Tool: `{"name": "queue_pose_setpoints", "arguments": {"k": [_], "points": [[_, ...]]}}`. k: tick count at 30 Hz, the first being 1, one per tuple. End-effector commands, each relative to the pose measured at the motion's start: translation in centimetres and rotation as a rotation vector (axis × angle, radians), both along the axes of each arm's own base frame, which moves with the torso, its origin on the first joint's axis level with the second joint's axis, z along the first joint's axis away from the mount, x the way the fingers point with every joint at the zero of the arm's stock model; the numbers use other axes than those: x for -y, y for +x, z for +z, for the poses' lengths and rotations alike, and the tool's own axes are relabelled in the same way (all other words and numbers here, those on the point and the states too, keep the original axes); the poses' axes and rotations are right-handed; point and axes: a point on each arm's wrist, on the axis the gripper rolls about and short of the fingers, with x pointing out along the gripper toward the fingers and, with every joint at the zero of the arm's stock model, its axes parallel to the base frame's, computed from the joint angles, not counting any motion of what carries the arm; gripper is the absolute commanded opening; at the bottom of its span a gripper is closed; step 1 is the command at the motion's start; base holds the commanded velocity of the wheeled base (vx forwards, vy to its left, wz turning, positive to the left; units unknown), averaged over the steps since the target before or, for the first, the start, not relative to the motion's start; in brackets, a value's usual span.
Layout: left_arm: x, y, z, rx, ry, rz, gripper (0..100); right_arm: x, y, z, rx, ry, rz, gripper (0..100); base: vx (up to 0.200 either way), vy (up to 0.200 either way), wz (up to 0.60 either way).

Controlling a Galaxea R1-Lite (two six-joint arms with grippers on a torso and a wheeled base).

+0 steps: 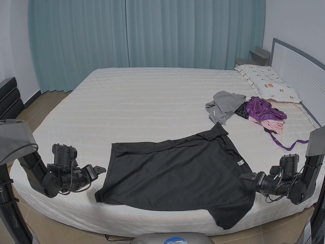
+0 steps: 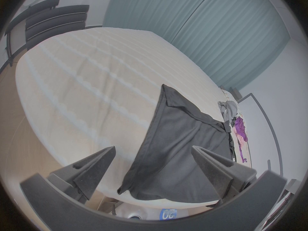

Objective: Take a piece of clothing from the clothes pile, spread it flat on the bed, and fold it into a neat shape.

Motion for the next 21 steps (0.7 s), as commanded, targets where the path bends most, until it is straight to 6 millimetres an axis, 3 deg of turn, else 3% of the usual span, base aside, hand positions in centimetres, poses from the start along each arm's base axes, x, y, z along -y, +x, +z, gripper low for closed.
{"name": "queue_pose_setpoints", "arguments": {"k": [1, 9, 19, 21], "points": [[0.4, 0.2, 0.1, 0.009, -0.002, -0.011, 100, -0.1, 0.1, 0.0, 0.001, 0.0, 0.005, 100, 0.0, 0.0, 0.0], [1.1, 2.6, 1.0, 0.062, -0.084, 0.043, 100, -0.3, 0.2, -0.5, 0.001, 0.0, 0.014, 100, 0.0, 0.0, 0.0], [1.9, 7.9, -1.9, 0.086, -0.092, 0.061, 100, -0.7, 0.3, -1.0, 0.007, 0.0, 0.025, 100, 0.0, 0.0, 0.0], [2.9, 9.2, -2.6, 0.097, -0.093, 0.039, 100, -0.7, 0.4, -1.2, 0.001, 0.0, 0.025, 100, 0.0, 0.0, 0.0]]}}
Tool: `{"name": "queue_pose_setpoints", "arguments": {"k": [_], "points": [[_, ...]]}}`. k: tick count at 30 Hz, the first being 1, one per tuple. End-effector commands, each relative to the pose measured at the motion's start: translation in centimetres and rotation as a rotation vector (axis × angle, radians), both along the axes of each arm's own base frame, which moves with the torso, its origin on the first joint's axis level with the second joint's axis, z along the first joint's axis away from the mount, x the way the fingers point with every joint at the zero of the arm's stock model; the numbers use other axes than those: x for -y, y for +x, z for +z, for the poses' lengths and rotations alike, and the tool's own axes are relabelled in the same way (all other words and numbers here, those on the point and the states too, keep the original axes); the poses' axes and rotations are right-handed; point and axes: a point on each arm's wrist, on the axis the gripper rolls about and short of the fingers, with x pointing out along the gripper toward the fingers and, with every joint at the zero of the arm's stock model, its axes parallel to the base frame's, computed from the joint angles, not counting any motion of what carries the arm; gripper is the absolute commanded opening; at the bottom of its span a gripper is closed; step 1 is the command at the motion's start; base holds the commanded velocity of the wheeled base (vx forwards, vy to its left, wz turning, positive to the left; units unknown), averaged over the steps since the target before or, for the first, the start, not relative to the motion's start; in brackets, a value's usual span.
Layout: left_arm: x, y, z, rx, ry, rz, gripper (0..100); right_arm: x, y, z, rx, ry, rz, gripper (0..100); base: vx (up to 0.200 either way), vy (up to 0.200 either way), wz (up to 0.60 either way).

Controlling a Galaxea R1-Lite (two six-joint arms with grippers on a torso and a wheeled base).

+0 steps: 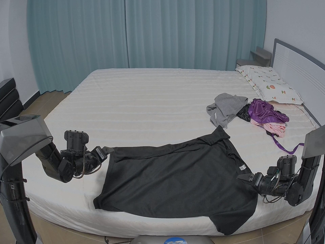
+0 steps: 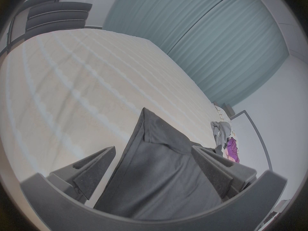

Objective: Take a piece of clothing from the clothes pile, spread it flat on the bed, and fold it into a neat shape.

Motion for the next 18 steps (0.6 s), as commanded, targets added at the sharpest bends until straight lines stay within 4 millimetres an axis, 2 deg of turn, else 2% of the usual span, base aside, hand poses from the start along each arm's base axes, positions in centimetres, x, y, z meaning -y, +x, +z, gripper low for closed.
{"name": "queue_pose_setpoints", "arguments": {"k": [1, 2, 4, 6, 11, 18], "points": [[1.2, 2.4, -2.8, -0.02, 0.004, -0.021, 100, -0.1, 0.1, -0.7, -0.018, 0.0, 0.003, 100, 0.0, 0.0, 0.0], [1.9, 3.2, -3.2, -0.006, 0.009, -0.04, 100, -0.1, 0.2, -0.8, -0.021, -0.001, 0.004, 100, 0.0, 0.0, 0.0], [2.0, 3.3, -3.3, -0.007, 0.012, -0.044, 100, -0.1, 0.2, -0.8, -0.019, -0.001, 0.004, 100, 0.0, 0.0, 0.0], [3.3, 5.2, -4.5, 0.012, 0.028, -0.078, 100, -0.1, 0.2, -1.0, -0.027, 0.0, 0.007, 100, 0.0, 0.0, 0.0], [4.2, 7.4, -5.2, -0.002, 0.04, -0.075, 100, -0.1, 0.3, -1.4, -0.042, 0.002, 0.002, 100, 0.0, 0.0, 0.0], [4.9, 8.3, -5.5, -0.013, 0.054, -0.072, 100, -0.2, 0.4, -1.5, -0.035, 0.009, -0.003, 100, 0.0, 0.0, 0.0]]}}
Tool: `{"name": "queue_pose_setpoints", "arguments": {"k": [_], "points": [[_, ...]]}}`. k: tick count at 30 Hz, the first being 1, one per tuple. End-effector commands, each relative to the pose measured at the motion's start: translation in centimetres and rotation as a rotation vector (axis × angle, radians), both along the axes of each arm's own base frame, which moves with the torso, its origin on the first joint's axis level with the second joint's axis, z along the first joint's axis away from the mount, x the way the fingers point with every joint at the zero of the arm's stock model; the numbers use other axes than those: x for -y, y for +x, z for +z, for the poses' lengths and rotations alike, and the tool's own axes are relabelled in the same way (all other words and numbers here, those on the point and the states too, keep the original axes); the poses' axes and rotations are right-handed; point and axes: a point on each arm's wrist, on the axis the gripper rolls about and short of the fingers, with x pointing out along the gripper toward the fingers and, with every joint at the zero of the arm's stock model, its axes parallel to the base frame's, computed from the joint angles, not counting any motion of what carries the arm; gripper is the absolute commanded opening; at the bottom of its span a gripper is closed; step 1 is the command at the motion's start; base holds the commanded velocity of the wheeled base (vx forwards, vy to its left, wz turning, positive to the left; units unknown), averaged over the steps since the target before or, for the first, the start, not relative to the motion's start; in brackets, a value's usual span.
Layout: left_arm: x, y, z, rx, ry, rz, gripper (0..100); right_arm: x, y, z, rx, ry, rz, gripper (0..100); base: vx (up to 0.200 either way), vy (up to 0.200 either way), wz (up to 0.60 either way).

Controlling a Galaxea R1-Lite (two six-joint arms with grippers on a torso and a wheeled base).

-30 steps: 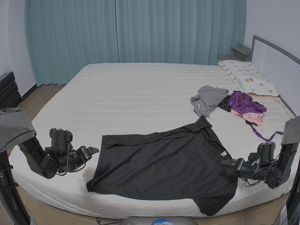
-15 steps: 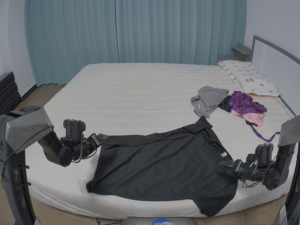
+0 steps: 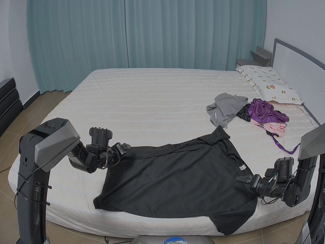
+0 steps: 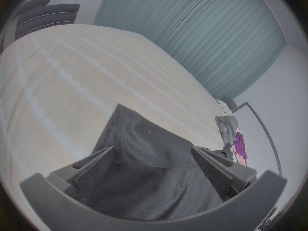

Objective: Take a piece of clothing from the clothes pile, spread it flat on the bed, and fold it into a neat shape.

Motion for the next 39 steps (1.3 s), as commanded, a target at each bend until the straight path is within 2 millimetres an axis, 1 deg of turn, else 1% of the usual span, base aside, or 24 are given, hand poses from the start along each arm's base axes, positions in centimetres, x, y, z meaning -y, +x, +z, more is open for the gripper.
{"name": "queue_pose_setpoints", "arguments": {"k": [1, 6, 7, 8, 12, 17, 20, 23, 26, 29, 32, 35, 39], "points": [[0.7, 0.8, -1.6, -0.019, 0.01, -0.005, 100, -0.1, 0.0, -0.5, -0.014, 0.002, -0.001, 100, 0.0, 0.0, 0.0], [0.8, 1.3, -1.9, -0.034, 0.029, 0.014, 100, 0.0, 0.0, -0.5, -0.014, 0.0, -0.003, 100, 0.0, 0.0, 0.0], [0.8, 1.3, -1.9, -0.034, 0.029, 0.014, 0, 0.0, 0.0, -0.5, -0.014, 0.0, -0.003, 100, 0.0, 0.0, 0.0], [0.8, 1.3, -1.9, -0.034, 0.029, 0.014, 0, 0.0, 0.0, -0.5, -0.014, 0.0, -0.003, 100, 0.0, 0.0, 0.0], [0.6, 2.3, -1.2, 0.001, 0.036, 0.05, 0, 0.0, 0.0, -0.5, -0.017, 0.0, -0.005, 100, 0.0, 0.0, 0.0], [-0.3, 3.5, -0.2, 0.062, 0.061, 0.13, 0, -0.2, 0.0, -0.4, -0.013, -0.002, -0.003, 100, 0.0, 0.0, 0.0], [-0.6, 3.8, 0.4, 0.081, 0.059, 0.144, 0, -0.2, 0.0, -0.4, -0.009, -0.003, -0.004, 100, 0.0, 0.0, 0.0], [-1.1, 4.8, 1.5, 0.123, 0.052, 0.162, 0, -0.3, 0.5, -0.1, 0.039, -0.017, -0.016, 100, 0.0, 0.0, 0.0], [-1.2, 5.2, 2.0, 0.145, 0.045, 0.164, 0, -0.7, 1.8, 0.3, 0.094, -0.028, -0.022, 100, 0.0, 0.0, 0.0], [-1.1, 5.5, 2.3, 0.159, 0.046, 0.162, 0, -1.7, 3.8, 0.3, 0.152, -0.046, -0.025, 100, 0.0, 0.0, 0.0], [-1.1, 5.7, 2.8, 0.173, 0.044, 0.162, 0, -2.9, 6.5, 0.2, 0.201, -0.08, -0.048, 100, 0.0, 0.0, 0.0], [-1.1, 5.7, 2.9, 0.161, 0.046, 0.164, 0, -3.9, 9.7, 0.7, 0.202, -0.118, -0.083, 100, 0.0, 0.0, 0.0], [-1.5, 5.7, 3.4, 0.165, 0.043, 0.173, 0, -4.1, 14.0, 1.4, 0.208, -0.133, -0.114, 100, 0.0, 0.0, 0.0]]}}
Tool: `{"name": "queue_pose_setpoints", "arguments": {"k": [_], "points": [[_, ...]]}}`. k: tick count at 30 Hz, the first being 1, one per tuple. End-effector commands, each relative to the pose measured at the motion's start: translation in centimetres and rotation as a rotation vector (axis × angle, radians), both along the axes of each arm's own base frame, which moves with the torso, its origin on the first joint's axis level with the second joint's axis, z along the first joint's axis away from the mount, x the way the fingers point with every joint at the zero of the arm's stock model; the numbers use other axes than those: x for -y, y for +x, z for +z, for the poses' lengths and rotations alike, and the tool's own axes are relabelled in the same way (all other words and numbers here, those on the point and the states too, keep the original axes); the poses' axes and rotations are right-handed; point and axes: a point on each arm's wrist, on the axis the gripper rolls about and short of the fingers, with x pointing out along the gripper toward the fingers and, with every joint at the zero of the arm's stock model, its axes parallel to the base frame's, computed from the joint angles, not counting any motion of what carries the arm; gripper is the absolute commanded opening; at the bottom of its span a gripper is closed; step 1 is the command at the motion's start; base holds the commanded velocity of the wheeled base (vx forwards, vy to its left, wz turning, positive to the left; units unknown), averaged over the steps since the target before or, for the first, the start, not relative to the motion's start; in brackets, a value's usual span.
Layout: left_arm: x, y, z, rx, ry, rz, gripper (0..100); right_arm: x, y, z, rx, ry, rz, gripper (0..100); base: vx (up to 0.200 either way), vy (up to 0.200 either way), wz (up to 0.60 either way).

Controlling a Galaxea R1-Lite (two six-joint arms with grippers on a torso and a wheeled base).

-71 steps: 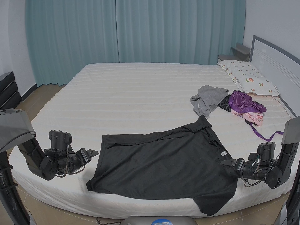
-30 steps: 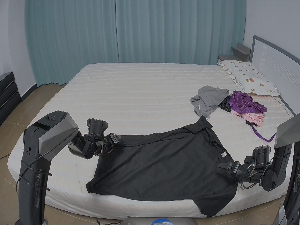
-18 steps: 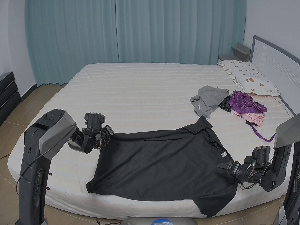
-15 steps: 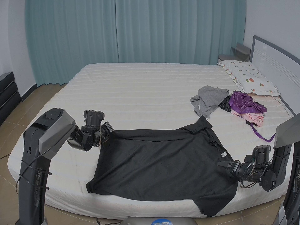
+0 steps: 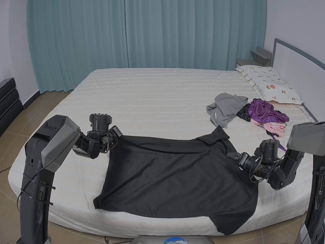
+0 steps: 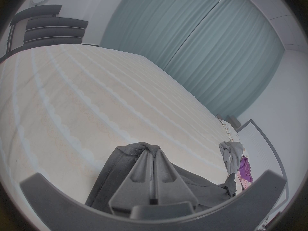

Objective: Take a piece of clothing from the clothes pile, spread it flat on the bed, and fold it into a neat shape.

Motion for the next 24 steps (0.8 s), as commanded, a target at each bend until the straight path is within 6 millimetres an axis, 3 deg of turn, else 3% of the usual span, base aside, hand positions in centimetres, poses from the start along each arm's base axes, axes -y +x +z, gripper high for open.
{"name": "queue_pose_setpoints", "arguments": {"k": [1, 5, 8, 13, 24], "points": [[-0.4, 0.2, 1.3, 0.019, -0.005, 0.011, 0, -1.4, 6.4, 0.5, 0.018, -0.036, -0.043, 100, 0.0, 0.0, 0.0], [-0.6, 0.1, 2.1, 0.031, -0.007, 0.016, 0, -1.9, 9.3, 0.8, 0.014, -0.035, -0.039, 100, 0.0, 0.0, 0.0], [-0.7, 0.0, 2.0, 0.025, -0.006, 0.017, 0, -2.6, 11.2, -0.2, -0.02, -0.043, -0.034, 100, 0.0, 0.0, 0.0], [-0.7, -0.5, 1.5, 0.001, -0.003, 0.016, 0, -2.8, 13.3, -0.8, -0.061, -0.05, -0.041, 100, 0.0, 0.0, 0.0], [-0.8, -0.6, 0.9, -0.017, -0.024, 0.031, 0, -0.5, 16.6, -2.9, -0.011, -0.19, -0.034, 100, 0.0, 0.0, 0.0]]}}
